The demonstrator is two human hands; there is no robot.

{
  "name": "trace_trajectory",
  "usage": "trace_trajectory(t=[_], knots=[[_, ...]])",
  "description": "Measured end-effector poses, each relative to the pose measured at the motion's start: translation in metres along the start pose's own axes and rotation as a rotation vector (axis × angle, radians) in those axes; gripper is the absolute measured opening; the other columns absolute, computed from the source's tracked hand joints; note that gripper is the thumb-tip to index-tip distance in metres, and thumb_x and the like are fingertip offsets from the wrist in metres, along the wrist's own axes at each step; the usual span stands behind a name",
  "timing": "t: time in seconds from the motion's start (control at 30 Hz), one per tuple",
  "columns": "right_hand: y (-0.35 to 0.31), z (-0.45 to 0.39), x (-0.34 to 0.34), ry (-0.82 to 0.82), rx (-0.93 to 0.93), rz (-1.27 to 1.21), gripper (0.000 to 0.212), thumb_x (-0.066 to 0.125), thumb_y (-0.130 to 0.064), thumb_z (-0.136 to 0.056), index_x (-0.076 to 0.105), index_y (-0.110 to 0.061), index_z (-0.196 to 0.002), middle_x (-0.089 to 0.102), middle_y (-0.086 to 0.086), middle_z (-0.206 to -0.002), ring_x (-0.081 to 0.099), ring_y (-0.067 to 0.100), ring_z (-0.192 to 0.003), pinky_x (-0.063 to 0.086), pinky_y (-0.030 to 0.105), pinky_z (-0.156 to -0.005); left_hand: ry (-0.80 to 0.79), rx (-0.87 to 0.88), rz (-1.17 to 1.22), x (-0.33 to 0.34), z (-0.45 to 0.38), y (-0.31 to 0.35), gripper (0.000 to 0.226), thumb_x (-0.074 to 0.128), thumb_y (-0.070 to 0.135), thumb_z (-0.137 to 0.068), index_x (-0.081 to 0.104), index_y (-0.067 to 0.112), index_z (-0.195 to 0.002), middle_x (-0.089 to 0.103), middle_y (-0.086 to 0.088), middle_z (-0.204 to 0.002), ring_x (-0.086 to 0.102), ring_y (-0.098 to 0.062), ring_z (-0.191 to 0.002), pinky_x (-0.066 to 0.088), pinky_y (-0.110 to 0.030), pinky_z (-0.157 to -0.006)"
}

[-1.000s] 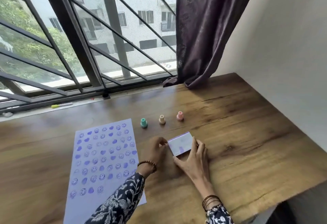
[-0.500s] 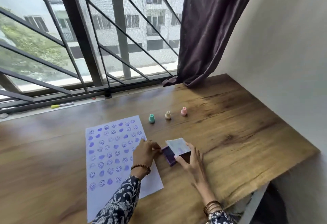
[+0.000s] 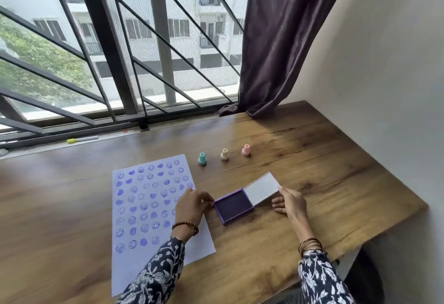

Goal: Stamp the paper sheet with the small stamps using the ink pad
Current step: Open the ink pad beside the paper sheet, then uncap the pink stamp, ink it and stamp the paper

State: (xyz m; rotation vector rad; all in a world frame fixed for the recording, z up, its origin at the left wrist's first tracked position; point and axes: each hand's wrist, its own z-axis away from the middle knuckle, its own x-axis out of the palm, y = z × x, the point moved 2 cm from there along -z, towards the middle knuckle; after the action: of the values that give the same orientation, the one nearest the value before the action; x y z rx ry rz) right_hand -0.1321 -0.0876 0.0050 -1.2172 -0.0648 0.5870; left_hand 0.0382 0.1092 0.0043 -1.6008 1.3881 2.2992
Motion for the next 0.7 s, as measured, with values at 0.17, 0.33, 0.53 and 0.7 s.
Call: trace_trajectory(t=[0.17,0.33,0.53,0.7], knots=[[0.003,-0.016,-0.012,-0.098,-0.052,0.365,0.038,0.055,-0.018,-0.082,0.06,-0.011,-0.046,0.055,0.001,-0.04,0.049,0.017,-0.037,0.041,0.024,-0.043,0.013,-0.029,-0.011,-0.007,-0.007,0.004,0.012,0.062,0.017,-0.081,0.072,0.02,-0.086,0.072,-0.003,-0.091,0.052,-0.02,-0.098,0.048,-0.034,-0.075],[-0.043,-0.038,-0.001,-0.029,-0.334,0.548,0.035,0.06,-0.033,-0.081,0.053,-0.016,-0.052,0.062,0.003,-0.054,0.058,0.024,-0.053,0.038,0.026,-0.048,0.0,-0.138,0.437,0.01,-0.049,0.05,0.01,0.064,0.011,-0.078,0.071,0.009,-0.085,0.071,-0.007,-0.079,0.06,-0.013,-0.07,0.049,-0.028,-0.067],[-0.097,-0.088,0.051,-0.185,-0.551,0.58,0.023,0.063,-0.021,-0.08,0.063,-0.018,-0.103,0.07,0.006,-0.105,0.064,0.024,-0.092,0.053,0.034,-0.075,-0.285,-0.469,1.066,0.045,-0.118,0.089,0.036,0.034,-0.004,-0.088,0.046,0.007,-0.055,0.039,-0.006,-0.056,0.043,-0.008,-0.037,0.036,-0.017,-0.041],[-0.091,-0.111,0.08,-0.339,-0.614,0.709,0.026,0.061,-0.02,-0.083,0.064,-0.021,-0.108,0.07,0.01,-0.109,0.063,0.026,-0.101,0.05,0.034,-0.085,-0.198,-0.533,1.038,0.059,-0.129,0.083,0.036,0.042,-0.01,-0.087,0.047,0.008,-0.056,0.051,-0.001,-0.039,0.049,-0.004,-0.029,0.041,-0.013,-0.035]])
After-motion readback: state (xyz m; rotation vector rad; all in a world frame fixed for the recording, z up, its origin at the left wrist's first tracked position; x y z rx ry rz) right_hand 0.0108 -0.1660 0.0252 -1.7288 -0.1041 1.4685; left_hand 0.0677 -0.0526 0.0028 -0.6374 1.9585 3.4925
